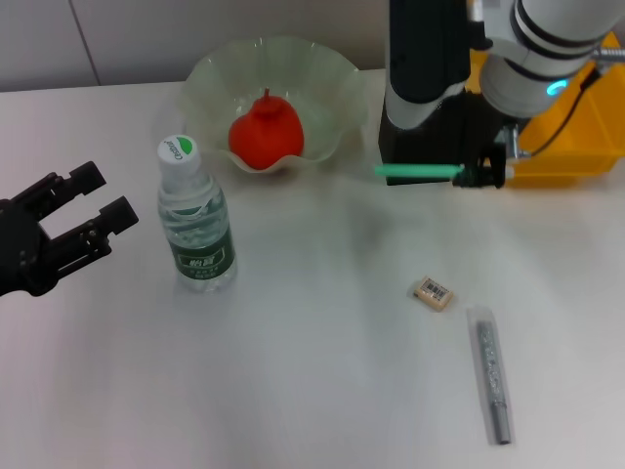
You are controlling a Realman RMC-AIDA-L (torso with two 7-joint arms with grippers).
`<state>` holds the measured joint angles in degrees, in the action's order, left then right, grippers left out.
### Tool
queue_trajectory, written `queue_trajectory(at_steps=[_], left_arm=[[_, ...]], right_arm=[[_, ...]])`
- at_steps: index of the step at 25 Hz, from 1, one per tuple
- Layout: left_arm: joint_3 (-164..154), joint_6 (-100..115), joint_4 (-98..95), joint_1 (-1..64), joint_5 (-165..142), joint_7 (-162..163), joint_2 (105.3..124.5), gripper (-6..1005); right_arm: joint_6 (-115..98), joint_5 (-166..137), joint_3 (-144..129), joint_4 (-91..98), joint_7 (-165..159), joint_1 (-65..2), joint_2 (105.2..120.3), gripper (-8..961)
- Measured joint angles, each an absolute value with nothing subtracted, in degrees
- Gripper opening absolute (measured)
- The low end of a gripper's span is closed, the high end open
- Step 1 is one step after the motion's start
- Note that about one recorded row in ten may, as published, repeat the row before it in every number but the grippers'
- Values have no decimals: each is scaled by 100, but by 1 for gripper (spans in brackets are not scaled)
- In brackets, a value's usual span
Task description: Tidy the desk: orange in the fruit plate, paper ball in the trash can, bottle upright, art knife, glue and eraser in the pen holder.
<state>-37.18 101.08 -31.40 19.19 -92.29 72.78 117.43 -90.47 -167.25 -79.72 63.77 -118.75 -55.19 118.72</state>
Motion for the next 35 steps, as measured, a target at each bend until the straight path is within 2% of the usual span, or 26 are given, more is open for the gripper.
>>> queue_trajectory(at_steps=[18,29,35], left_arm=[[-3717,10125,-3123,1893,-9228,7287,11721,786],[-3708,10138,-3120,1853,-9228,7319,11715,786],[-3713,10142,-3120,1877,-9228,7355,11715,786]], right_arm=[[-8676,-16737,-8619,6821,-11282,-6240,11896,167],[-8645,-16759,-8889,7043,-11100,-6255,11636,167],[-8675,-16771,-9263,7125,-11055,-6153,11379,168]])
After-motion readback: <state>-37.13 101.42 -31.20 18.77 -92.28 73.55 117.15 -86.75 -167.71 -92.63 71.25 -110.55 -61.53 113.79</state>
